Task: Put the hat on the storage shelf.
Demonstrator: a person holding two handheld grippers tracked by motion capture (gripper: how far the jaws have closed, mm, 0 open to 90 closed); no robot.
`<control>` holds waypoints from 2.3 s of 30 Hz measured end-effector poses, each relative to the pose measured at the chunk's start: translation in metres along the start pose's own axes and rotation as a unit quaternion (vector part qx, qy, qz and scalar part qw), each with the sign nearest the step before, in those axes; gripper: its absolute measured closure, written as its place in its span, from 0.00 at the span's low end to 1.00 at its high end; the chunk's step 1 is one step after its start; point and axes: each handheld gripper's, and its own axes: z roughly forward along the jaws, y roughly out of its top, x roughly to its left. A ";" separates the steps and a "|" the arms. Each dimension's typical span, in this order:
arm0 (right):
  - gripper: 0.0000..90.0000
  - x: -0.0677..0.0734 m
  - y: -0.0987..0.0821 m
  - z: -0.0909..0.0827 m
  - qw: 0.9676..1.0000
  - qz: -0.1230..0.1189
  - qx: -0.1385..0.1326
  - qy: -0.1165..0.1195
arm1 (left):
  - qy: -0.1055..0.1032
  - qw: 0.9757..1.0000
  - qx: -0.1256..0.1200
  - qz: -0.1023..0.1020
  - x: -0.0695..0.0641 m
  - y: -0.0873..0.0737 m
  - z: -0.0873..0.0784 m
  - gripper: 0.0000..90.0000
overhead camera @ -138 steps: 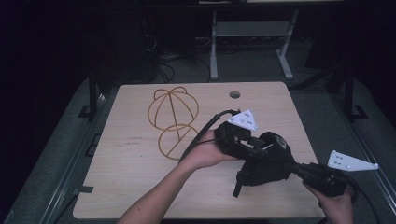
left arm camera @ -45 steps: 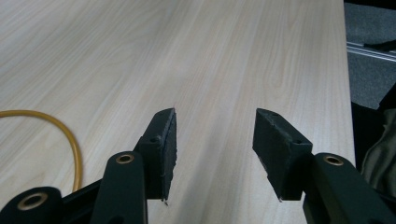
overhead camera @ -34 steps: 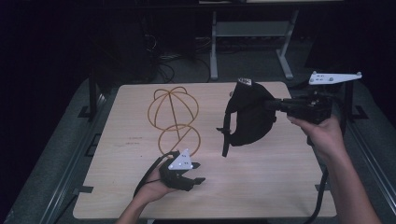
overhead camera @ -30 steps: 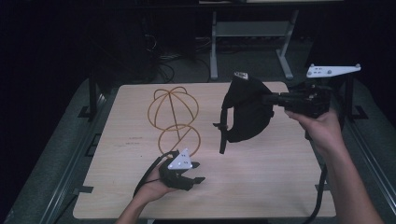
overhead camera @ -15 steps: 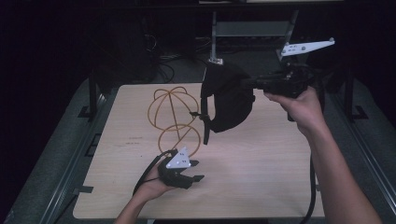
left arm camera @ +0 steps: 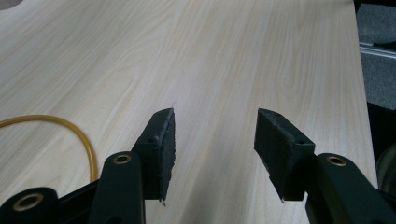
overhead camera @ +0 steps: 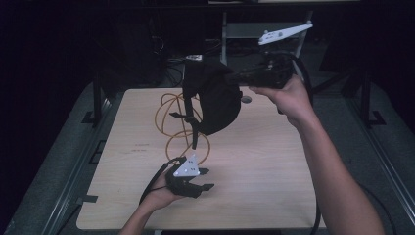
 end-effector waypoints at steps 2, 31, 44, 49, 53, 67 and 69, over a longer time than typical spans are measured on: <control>0.97 0.001 0.005 0.010 1.000 -0.006 0.013 -0.004 | -0.002 1.000 0.001 0.002 -0.002 0.001 0.001 0.53; 0.96 0.007 0.055 0.121 0.996 -0.018 0.079 0.024 | -0.013 1.000 0.000 0.004 -0.004 0.001 0.005 0.54; 0.94 0.003 0.051 0.161 0.995 0.005 0.098 0.036 | -0.017 1.000 -0.003 0.006 -0.004 0.002 0.005 0.54; 0.78 0.004 0.046 0.178 0.992 0.002 0.124 0.034 | -0.017 1.000 -0.004 0.005 -0.004 0.001 0.004 0.54; 0.61 0.005 0.042 0.178 0.992 0.004 0.123 0.034 | -0.017 1.000 -0.002 0.011 -0.005 0.000 0.003 0.54; 0.45 -0.007 0.024 0.140 0.993 0.013 0.115 0.009 | -0.015 1.000 0.003 0.002 -0.006 -0.002 0.005 0.51; 0.44 -0.008 0.021 0.134 0.994 0.014 0.111 0.005 | -0.015 1.000 0.004 0.000 -0.006 -0.002 0.005 0.50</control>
